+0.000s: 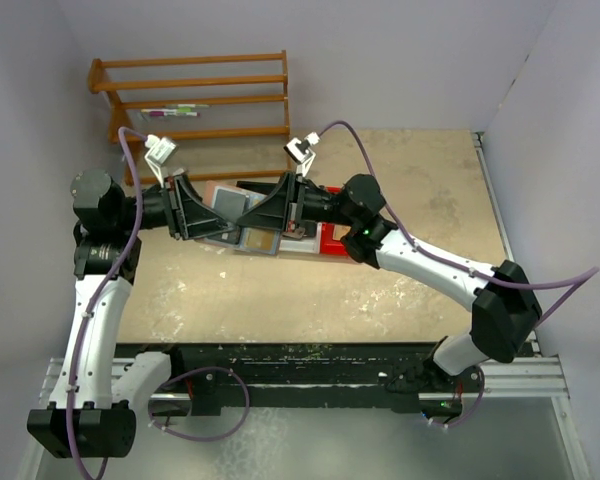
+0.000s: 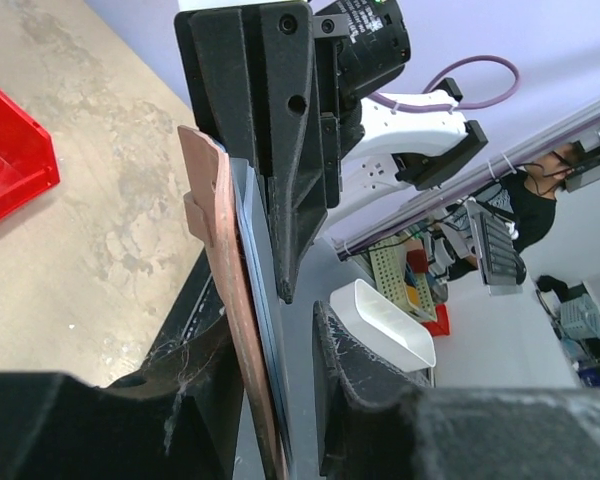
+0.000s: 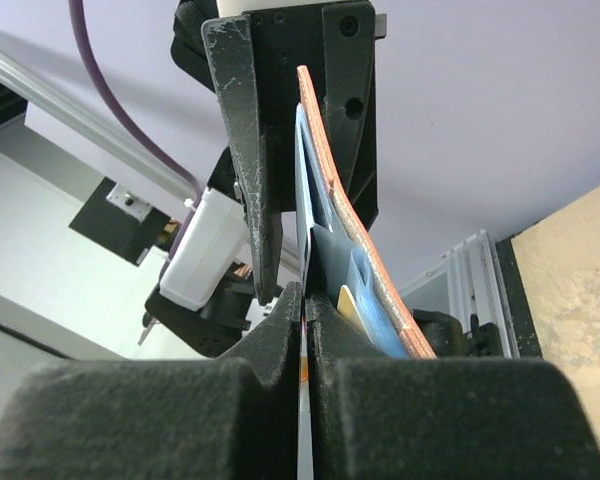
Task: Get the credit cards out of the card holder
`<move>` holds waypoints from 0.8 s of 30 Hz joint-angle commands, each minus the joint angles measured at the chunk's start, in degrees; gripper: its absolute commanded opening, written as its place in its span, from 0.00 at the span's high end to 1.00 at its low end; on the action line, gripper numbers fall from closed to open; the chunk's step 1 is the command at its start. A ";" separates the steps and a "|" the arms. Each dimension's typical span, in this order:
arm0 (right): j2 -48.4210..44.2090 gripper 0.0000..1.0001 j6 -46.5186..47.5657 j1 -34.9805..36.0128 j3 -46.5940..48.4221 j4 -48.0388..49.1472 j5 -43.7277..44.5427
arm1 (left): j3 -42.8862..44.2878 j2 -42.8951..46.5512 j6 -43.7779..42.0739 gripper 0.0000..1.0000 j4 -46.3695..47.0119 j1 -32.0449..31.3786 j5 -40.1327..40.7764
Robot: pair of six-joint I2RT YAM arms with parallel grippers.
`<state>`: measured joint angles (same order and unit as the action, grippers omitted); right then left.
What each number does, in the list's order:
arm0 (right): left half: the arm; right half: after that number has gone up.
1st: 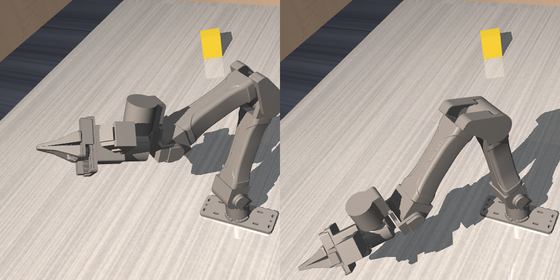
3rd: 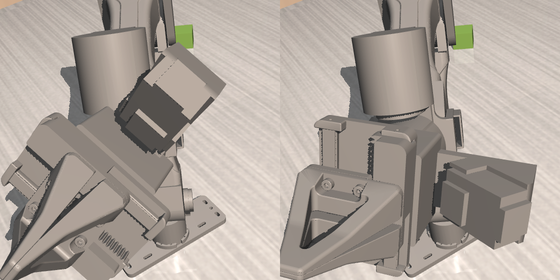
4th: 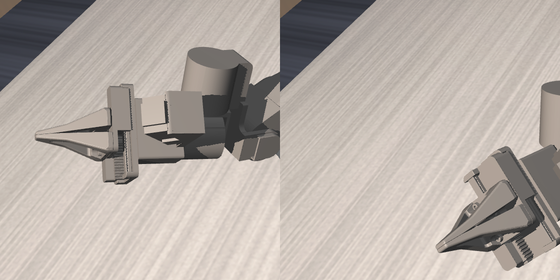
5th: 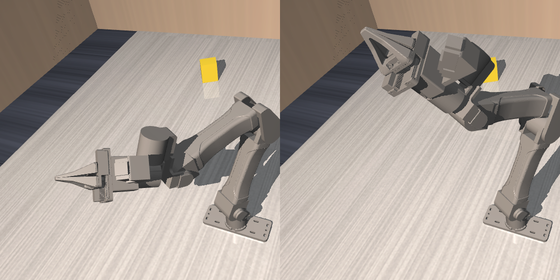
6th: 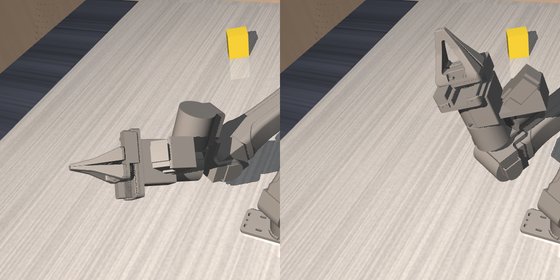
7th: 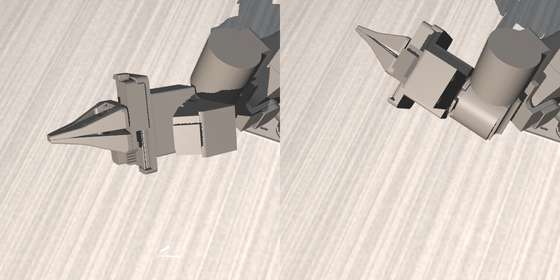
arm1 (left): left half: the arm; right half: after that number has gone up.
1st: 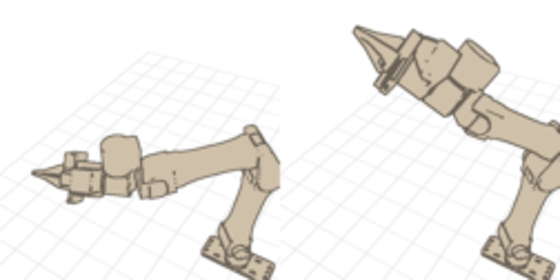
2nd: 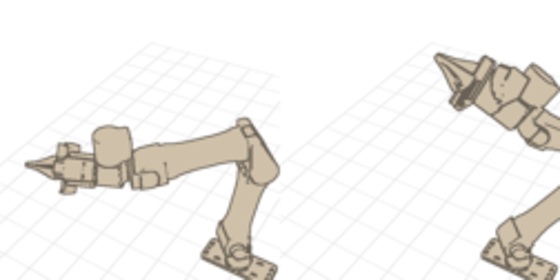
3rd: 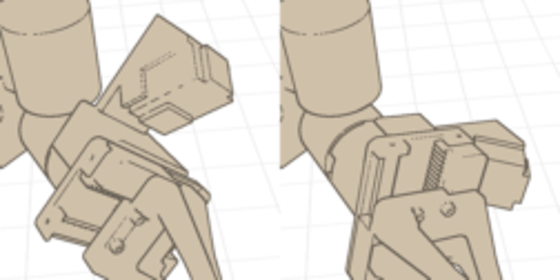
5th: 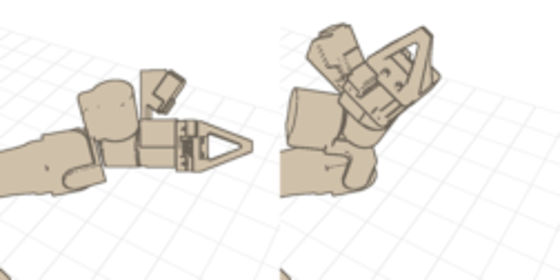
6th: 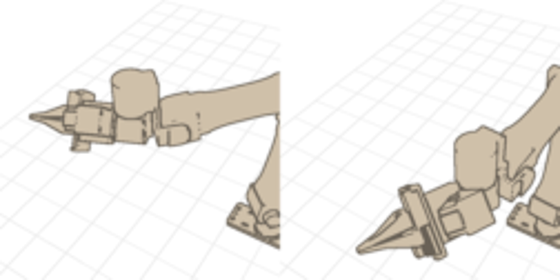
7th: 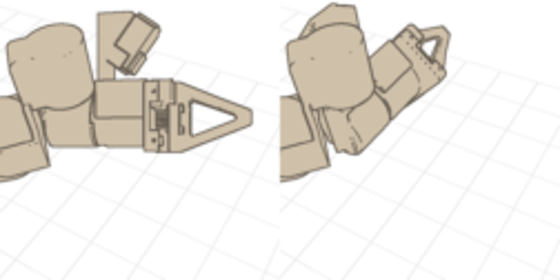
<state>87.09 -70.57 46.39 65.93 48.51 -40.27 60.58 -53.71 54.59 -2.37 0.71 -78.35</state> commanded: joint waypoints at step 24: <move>-2.29 1.00 -3.15 -0.33 -4.41 8.83 -4.53 | 0.08 2.27 16.92 0.87 19.16 -0.53 -4.96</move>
<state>85.41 -73.67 46.72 61.89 57.69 -43.29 59.55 -53.08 69.67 12.40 0.71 -82.56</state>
